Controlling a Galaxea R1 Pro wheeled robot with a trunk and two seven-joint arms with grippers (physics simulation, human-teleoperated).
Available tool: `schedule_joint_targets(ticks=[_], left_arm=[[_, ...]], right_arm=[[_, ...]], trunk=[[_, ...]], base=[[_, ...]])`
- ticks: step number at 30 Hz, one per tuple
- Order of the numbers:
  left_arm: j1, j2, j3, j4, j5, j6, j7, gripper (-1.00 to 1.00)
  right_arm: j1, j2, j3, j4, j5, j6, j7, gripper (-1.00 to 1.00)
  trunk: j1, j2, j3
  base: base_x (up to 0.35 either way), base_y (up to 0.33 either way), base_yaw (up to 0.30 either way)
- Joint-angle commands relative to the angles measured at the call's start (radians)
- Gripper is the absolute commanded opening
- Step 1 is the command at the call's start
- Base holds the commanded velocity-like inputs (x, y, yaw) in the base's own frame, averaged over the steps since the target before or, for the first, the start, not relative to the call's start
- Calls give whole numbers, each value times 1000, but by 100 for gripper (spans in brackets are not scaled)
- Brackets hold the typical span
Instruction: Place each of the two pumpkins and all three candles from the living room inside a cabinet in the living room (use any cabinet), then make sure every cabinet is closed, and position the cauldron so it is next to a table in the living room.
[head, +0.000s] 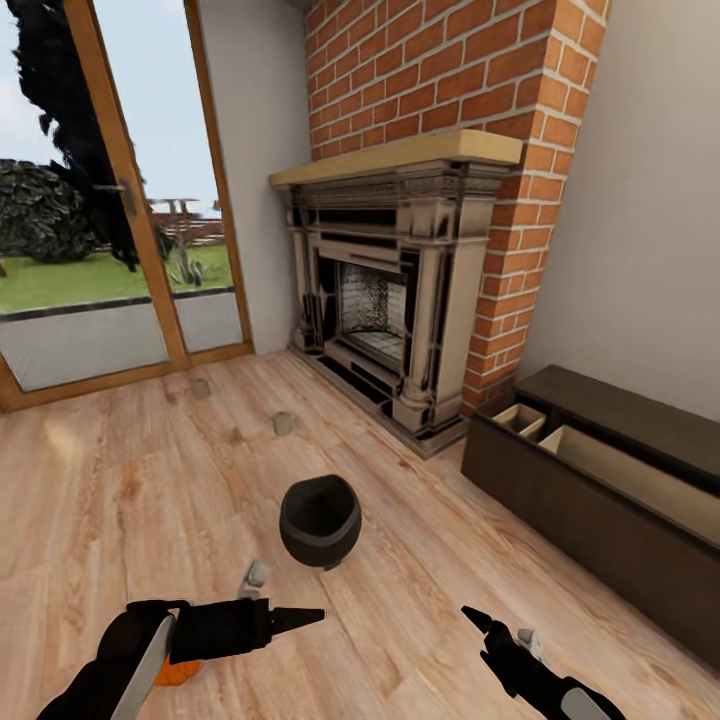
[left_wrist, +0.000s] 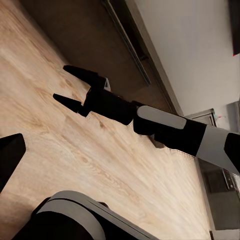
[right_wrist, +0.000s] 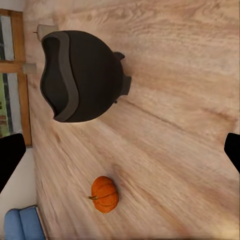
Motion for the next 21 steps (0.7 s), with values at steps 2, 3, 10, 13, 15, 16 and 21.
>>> schedule_joint_targets(ticks=[2, 3, 10, 13, 15, 16, 21], left_arm=[[-1, 1, -1, 0, 3, 5, -1, 100], [-1, 1, -1, 1, 4, 5, -1, 100], [-1, 1, 0, 1, 4, 4, -1, 100], [-1, 1, 0, 1, 4, 4, -1, 100], [-1, 1, 0, 1, 4, 4, -1, 100], [-1, 1, 0, 1, 4, 4, -1, 100], [-1, 1, 1, 1, 4, 3, -1, 100]], right_arm=[[0, 0, -3, -1, -6, 8, 1, 100], [0, 0, -3, -1, -5, 8, 1, 100], [0, 0, -3, -1, -5, 7, 1, 100], [0, 0, -3, -1, -4, 7, 1, 100], [0, 0, -3, -1, -3, 7, 1, 100], [0, 0, -3, -1, -3, 7, 1, 100], [0, 0, -3, -1, -2, 7, 0, 100]], trunk=[[0, 0, -1], [0, 0, -1], [0, 0, -1], [0, 0, -1], [0, 0, -1], [0, 0, -1], [0, 0, -1]], base=[[0, 0, 299], [0, 0, 299], [0, 0, 299], [0, 0, 299], [0, 0, 299], [0, 0, 299], [0, 0, 299]])
